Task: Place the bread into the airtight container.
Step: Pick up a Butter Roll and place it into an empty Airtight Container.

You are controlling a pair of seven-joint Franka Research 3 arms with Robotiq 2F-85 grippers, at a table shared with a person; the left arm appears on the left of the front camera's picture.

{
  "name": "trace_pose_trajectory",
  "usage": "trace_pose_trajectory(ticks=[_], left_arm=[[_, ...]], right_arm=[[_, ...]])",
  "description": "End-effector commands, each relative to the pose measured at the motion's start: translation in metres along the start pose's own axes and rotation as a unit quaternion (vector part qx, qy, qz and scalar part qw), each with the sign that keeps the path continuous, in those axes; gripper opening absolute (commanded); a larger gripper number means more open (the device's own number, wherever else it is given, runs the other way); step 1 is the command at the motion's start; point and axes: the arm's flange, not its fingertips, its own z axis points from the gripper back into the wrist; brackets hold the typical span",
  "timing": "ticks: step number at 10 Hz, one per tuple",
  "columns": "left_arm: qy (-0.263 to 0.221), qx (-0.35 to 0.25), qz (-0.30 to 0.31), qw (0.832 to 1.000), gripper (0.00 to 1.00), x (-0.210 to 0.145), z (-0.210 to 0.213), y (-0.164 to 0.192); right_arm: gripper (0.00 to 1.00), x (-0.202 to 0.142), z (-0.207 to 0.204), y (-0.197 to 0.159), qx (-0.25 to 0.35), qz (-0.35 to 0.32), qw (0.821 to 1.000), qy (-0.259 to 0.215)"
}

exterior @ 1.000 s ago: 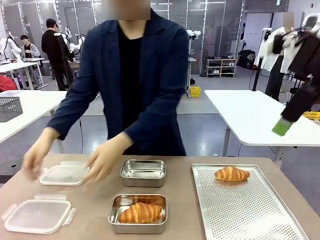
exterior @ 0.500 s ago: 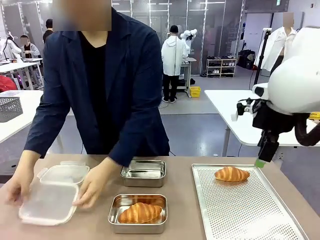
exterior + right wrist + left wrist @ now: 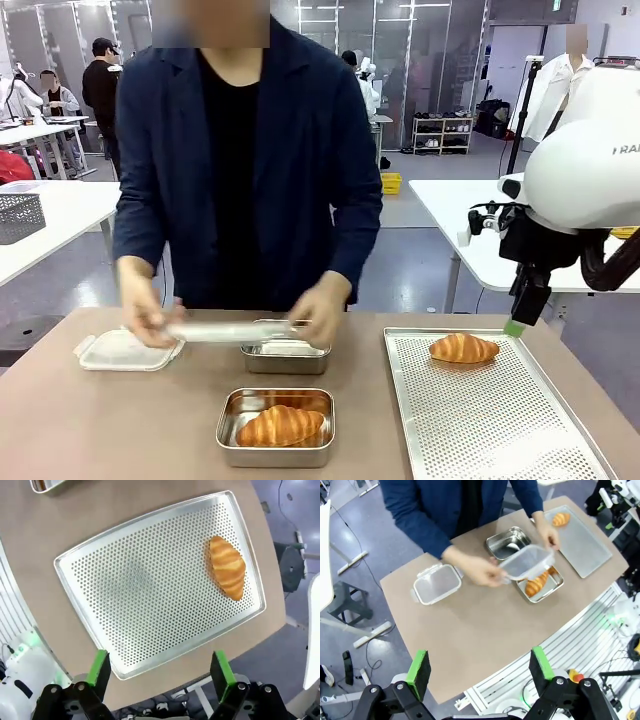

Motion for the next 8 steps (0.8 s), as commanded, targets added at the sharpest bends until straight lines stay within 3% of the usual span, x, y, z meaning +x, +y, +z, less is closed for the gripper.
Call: trace_pose_trajectory(ticks=[1,2,3,4,5,6,7,8], left_arm=[[-0.002,-0.006,-0.009,1.0,1.0,0.001,0.001,0.0],[-0.002,-0.006,-0.009,1.0,1.0,0.001,0.001,0.0],[-0.002,-0.006,-0.009,1.0,1.0,0.001,0.001,0.0],[-0.002,-0.006,-0.009,1.0,1.0,0.001,0.001,0.0],[-0.002,-0.006,-0.009,1.0,1.0,0.001,0.001,0.0],[-0.002,-0.006,-0.009,1.0,1.0,0.001,0.001,0.0],[-0.002,-0.006,-0.009,1.0,1.0,0.001,0.001,0.0],[-0.002,-0.006,-0.009,1.0,1.0,0.001,0.001,0.0]], right_arm=[[1.0,0.023,-0.017,-0.007,0.066,0.068,0.994,-0.059],[1.0,0.003,-0.015,-0.03,0.088,0.082,0.979,-0.164],[1.0,-0.066,-0.005,-0.052,0.089,0.092,0.953,-0.275],[1.0,-0.149,-0.004,-0.068,0.095,0.046,0.919,-0.38],[1.0,-0.228,-0.008,-0.064,0.06,-0.011,0.904,-0.422],[1.0,-0.278,-0.01,-0.047,0.003,-0.046,0.889,-0.456],[1.0,-0.322,-0.016,-0.028,-0.039,-0.078,0.861,-0.5],[1.0,-0.356,-0.027,-0.012,-0.053,-0.125,0.845,-0.518]])
